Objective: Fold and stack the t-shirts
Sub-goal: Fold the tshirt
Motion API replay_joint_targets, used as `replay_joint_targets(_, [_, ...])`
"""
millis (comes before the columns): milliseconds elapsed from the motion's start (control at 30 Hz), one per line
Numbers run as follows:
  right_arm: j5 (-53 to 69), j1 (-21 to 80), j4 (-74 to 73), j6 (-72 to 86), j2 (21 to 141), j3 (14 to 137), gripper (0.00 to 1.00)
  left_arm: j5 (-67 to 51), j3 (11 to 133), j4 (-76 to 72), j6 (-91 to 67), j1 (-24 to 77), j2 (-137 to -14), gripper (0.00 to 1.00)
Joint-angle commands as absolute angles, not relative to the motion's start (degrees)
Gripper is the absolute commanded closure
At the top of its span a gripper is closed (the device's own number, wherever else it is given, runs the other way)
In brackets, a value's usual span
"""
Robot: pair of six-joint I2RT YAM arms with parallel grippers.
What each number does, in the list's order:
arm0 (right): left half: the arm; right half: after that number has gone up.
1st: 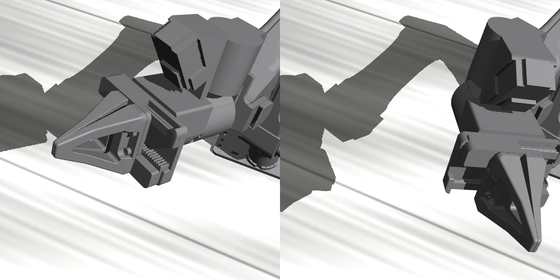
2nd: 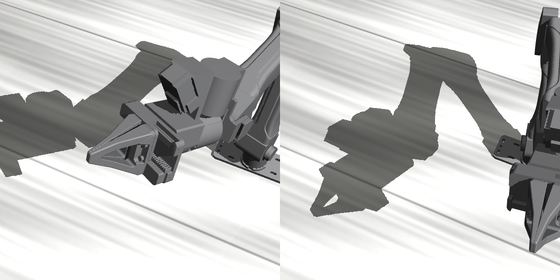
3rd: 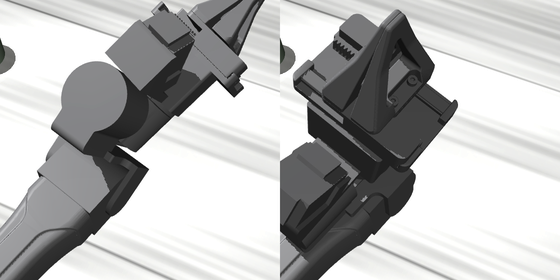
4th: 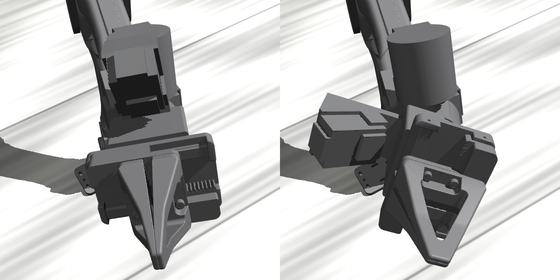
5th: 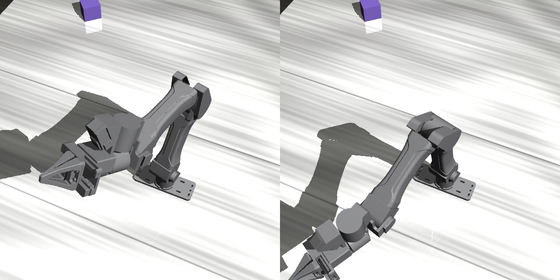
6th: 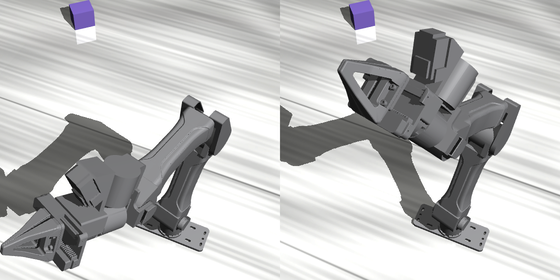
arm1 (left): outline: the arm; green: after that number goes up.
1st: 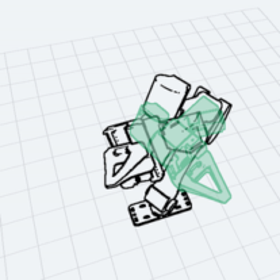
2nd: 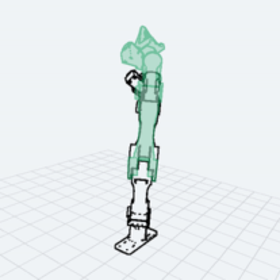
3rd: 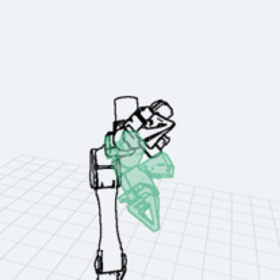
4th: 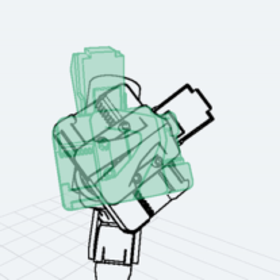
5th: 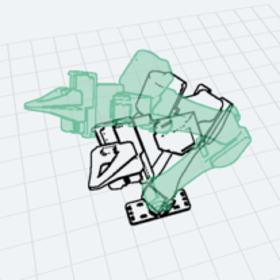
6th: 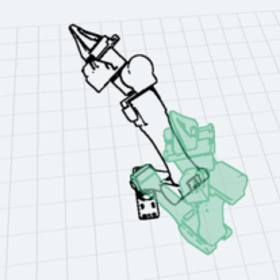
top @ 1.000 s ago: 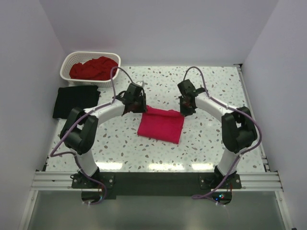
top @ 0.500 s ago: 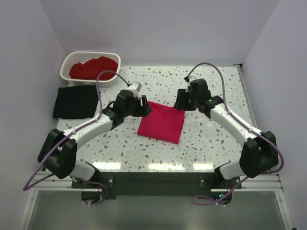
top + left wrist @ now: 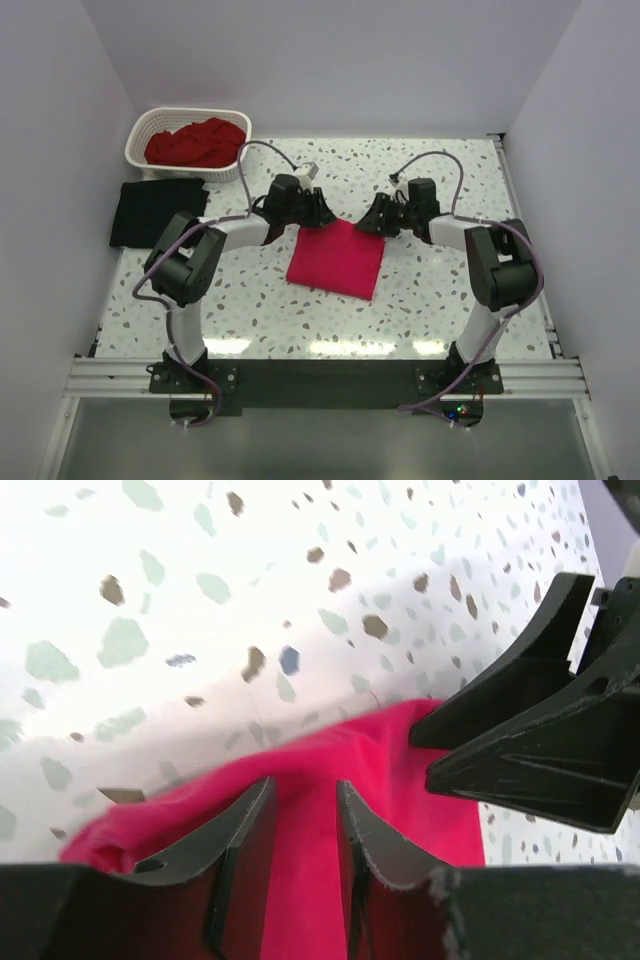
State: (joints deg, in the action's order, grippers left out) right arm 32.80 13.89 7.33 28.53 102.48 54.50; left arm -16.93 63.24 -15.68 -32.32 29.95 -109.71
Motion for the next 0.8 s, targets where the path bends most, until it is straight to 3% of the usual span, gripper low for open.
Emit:
replay_joint_targets(0, [39.02,10.12,22.92,34.70,107.56,54.23,0.48,-18.46,65.39,-21.88,-35.23,26.99,-113.98,0.66])
replay_joint_targets(200, [41.48,5.80,29.17,38.14,115.65,54.58,0.49,-19.51,60.74,-25.48,-38.23,24.44,-117.95,0.71])
replay_joint_targets(333, [42.80,5.71,29.01,39.29,113.48,54.75,0.48,-19.60,57.57,-28.39,-39.90,23.47,-115.23,0.71])
replay_joint_targets(567, [43.85,5.63,27.32,42.00,101.79,52.31,0.46,-15.83,53.53,-27.33,-39.11,23.03,-102.06,0.43])
replay_joint_targets(700, [47.37,6.15,33.39,48.51,98.79,48.17,0.44,-15.91,48.62,-28.73,-40.86,23.03,-93.80,0.40])
replay_joint_targets(767, [48.34,7.03,35.85,49.48,98.70,45.98,0.44,-16.87,45.63,-30.40,-42.18,23.11,-92.82,0.43])
